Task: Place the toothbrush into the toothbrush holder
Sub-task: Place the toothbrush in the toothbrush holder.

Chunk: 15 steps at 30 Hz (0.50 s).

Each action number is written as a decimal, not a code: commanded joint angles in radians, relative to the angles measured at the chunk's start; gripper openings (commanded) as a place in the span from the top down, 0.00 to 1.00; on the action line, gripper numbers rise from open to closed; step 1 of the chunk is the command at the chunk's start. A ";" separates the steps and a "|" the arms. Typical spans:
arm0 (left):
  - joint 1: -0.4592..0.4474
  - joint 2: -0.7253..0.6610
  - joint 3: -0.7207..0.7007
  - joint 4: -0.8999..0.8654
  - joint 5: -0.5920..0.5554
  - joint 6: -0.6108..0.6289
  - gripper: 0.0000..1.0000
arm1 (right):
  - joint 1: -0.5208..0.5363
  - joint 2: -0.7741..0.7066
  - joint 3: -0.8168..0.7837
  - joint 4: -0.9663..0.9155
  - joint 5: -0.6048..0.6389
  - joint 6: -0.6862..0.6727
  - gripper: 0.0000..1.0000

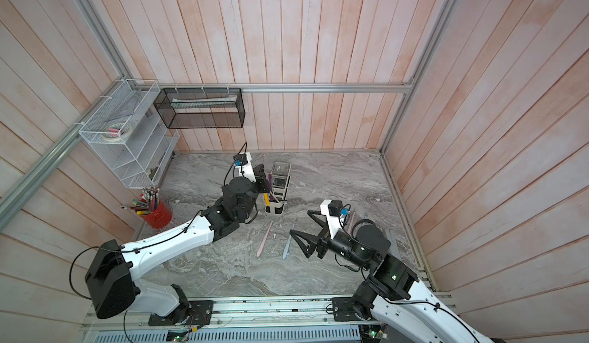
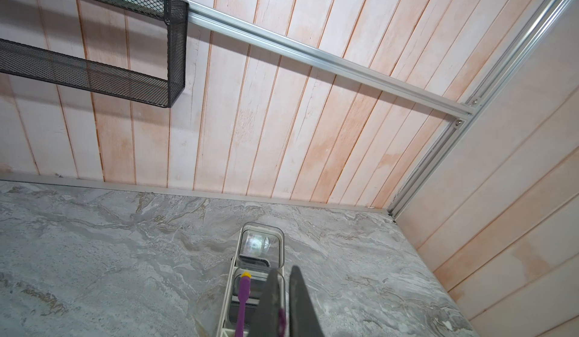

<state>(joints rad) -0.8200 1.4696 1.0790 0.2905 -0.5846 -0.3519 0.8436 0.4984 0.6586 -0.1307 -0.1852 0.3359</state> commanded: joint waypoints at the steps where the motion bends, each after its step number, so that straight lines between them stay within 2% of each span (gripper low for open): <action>1: 0.027 0.030 0.012 0.073 0.013 0.030 1.00 | 0.001 -0.019 -0.012 0.039 -0.022 -0.017 0.02; 9: 0.039 0.117 0.092 0.121 0.026 0.088 1.00 | 0.000 -0.028 -0.032 0.045 -0.017 -0.032 0.02; 15: 0.044 0.148 0.095 0.197 0.034 0.110 1.00 | 0.001 -0.032 -0.039 0.051 -0.020 -0.034 0.02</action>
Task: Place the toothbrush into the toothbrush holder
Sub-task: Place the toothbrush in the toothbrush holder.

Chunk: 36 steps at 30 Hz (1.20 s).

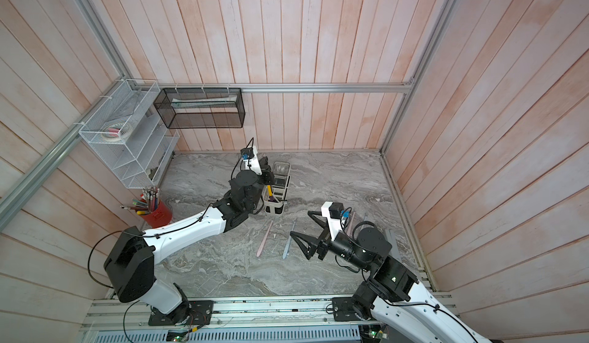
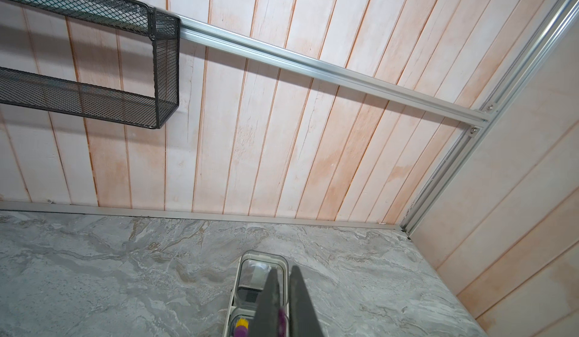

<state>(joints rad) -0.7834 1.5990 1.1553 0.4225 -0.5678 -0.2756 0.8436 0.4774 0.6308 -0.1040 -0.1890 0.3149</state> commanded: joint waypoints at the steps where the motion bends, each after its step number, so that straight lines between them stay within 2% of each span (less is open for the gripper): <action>1: 0.007 0.025 0.024 0.071 0.016 0.040 1.00 | 0.001 -0.011 -0.012 0.026 -0.017 -0.012 0.02; 14: 0.013 0.118 0.050 0.135 0.001 0.096 1.00 | 0.001 -0.020 -0.018 0.035 -0.035 -0.007 0.01; 36: 0.027 0.160 -0.004 0.220 -0.017 0.114 1.00 | 0.001 -0.023 -0.028 0.050 -0.052 -0.005 0.02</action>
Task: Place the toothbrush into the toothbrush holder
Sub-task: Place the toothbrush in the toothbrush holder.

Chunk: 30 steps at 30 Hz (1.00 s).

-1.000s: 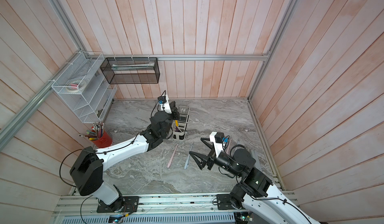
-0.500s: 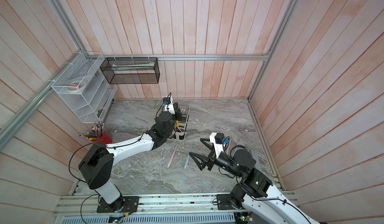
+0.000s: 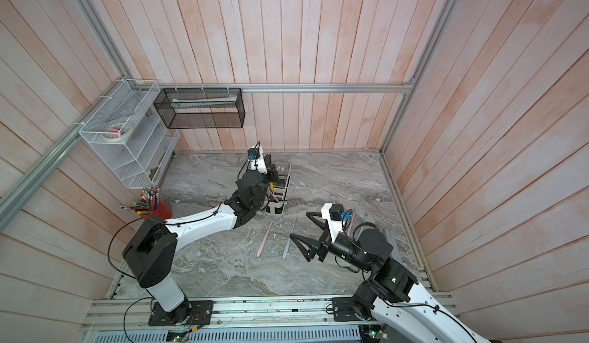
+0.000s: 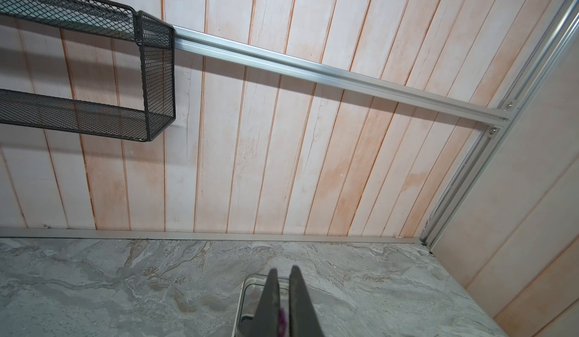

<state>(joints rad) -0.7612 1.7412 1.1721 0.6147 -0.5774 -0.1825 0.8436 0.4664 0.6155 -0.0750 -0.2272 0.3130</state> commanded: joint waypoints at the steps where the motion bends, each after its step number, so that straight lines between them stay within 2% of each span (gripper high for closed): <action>1: 0.007 0.018 -0.023 0.026 -0.007 0.020 1.00 | 0.001 -0.011 -0.013 0.020 -0.014 -0.004 0.02; 26: 0.006 0.040 -0.090 0.017 0.000 -0.053 1.00 | 0.001 -0.011 -0.017 0.024 -0.019 -0.005 0.02; 30: 0.004 0.051 -0.087 0.000 0.020 -0.064 0.97 | 0.000 -0.008 -0.016 0.024 -0.020 -0.006 0.02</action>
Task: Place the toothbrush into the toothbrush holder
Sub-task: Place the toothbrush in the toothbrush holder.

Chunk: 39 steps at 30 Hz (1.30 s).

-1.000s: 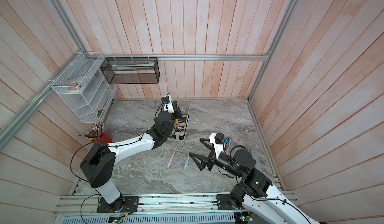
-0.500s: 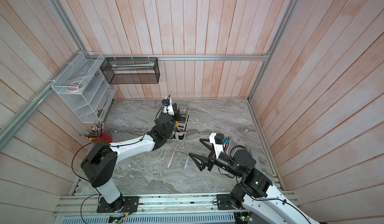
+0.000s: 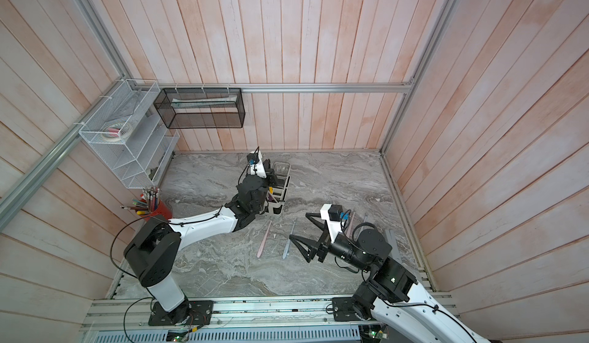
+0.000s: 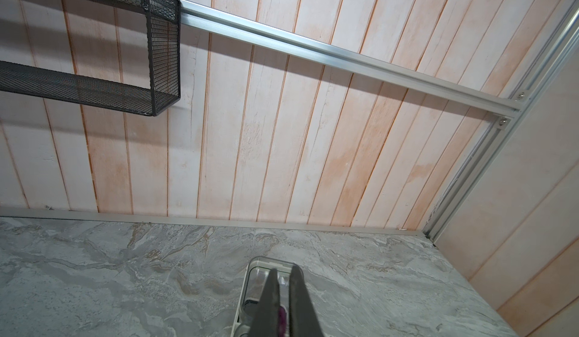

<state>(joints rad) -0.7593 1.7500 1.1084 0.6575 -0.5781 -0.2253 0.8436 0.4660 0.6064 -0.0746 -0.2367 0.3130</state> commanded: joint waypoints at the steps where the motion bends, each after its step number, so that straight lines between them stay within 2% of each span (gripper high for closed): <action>1: 0.000 0.044 -0.022 -0.048 0.022 -0.024 0.97 | 0.000 -0.006 -0.007 0.024 -0.010 -0.005 0.02; 11: -0.003 0.049 -0.024 -0.060 0.032 -0.026 0.79 | 0.000 -0.006 -0.010 0.028 -0.012 -0.006 0.02; 22: -0.003 0.057 -0.025 -0.078 0.038 -0.037 0.75 | 0.000 -0.006 -0.010 0.027 -0.017 -0.002 0.02; 28: -0.004 0.069 -0.023 -0.090 0.048 -0.039 0.55 | 0.001 -0.007 -0.010 0.025 -0.020 -0.002 0.02; 36: -0.003 0.064 -0.004 -0.089 0.052 -0.027 0.54 | 0.001 -0.005 -0.010 0.025 -0.021 -0.001 0.02; 39: -0.003 0.056 0.009 -0.088 0.050 -0.018 0.47 | 0.000 -0.006 -0.008 0.024 -0.018 -0.002 0.02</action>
<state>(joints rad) -0.7601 1.8107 1.0977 0.5682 -0.5323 -0.2554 0.8436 0.4664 0.6041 -0.0742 -0.2382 0.3130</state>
